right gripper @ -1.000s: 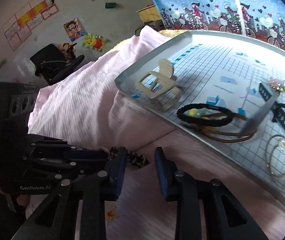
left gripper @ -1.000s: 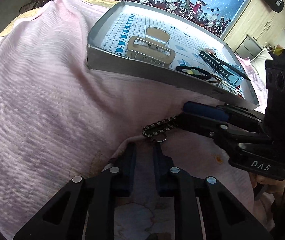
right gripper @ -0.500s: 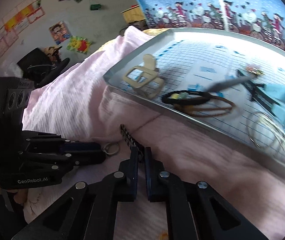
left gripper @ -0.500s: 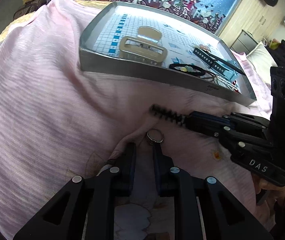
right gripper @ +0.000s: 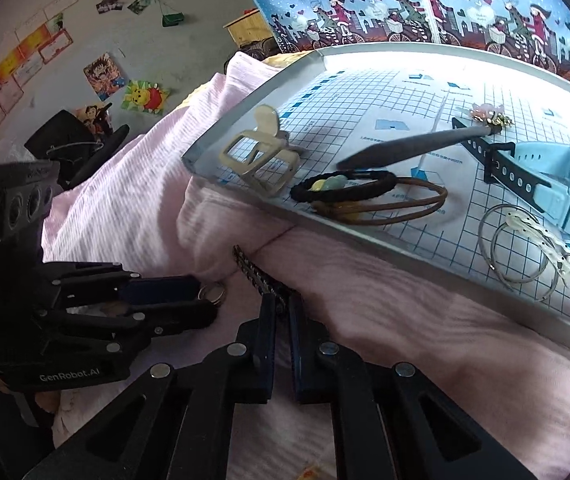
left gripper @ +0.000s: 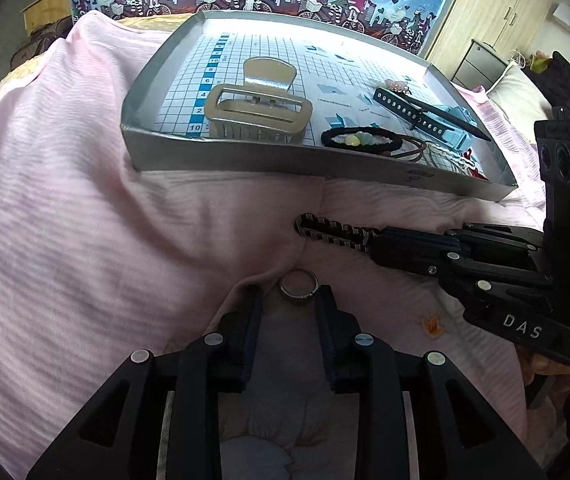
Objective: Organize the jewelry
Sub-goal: 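Lift and carry the barrette to the tray with right tool while left tool carries the ring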
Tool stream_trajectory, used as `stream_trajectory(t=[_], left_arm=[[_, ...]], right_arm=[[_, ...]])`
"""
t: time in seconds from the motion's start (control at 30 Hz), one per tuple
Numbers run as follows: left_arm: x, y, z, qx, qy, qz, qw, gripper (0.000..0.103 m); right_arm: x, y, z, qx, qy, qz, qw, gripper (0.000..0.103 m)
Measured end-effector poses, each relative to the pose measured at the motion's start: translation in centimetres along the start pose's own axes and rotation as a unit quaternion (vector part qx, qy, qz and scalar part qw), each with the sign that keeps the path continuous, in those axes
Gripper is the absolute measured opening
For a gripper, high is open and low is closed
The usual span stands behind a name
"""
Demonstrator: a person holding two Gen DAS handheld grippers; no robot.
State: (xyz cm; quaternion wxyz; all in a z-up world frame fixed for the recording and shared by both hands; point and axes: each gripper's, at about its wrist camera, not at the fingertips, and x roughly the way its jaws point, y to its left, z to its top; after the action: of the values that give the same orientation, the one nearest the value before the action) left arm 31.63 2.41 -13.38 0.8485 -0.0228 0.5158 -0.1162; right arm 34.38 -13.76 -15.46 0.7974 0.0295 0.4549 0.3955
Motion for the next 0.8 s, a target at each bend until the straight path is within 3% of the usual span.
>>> stream_trajectory(t=[0.23, 0.37, 0.67, 0.8], left_arm=[[0.7, 0.5, 0.7, -0.01, 0.002, -0.019, 0.9998, 0.024], [0.6, 0.9, 0.8, -0.02, 0.001, -0.027, 0.9994, 0.021], [-0.3, 2.2, 0.5, -0.086, -0.009, -0.008, 0.9962, 0.017], [-0.2, 2.2, 0.6, -0.089, -0.007, -0.008, 0.996, 0.017]], right_arm=[[-0.3, -0.8, 0.2, 0.017, -0.008, 0.002, 1.0, 0.008], [-0.4, -0.3, 0.3, 0.006, -0.011, 0.0, 1.0, 0.022], [1.2, 0.9, 1.4, -0.042, -0.001, -0.04, 0.998, 0.025], [1.5, 1.2, 1.4, -0.054, 0.002, -0.035, 0.998, 0.034]])
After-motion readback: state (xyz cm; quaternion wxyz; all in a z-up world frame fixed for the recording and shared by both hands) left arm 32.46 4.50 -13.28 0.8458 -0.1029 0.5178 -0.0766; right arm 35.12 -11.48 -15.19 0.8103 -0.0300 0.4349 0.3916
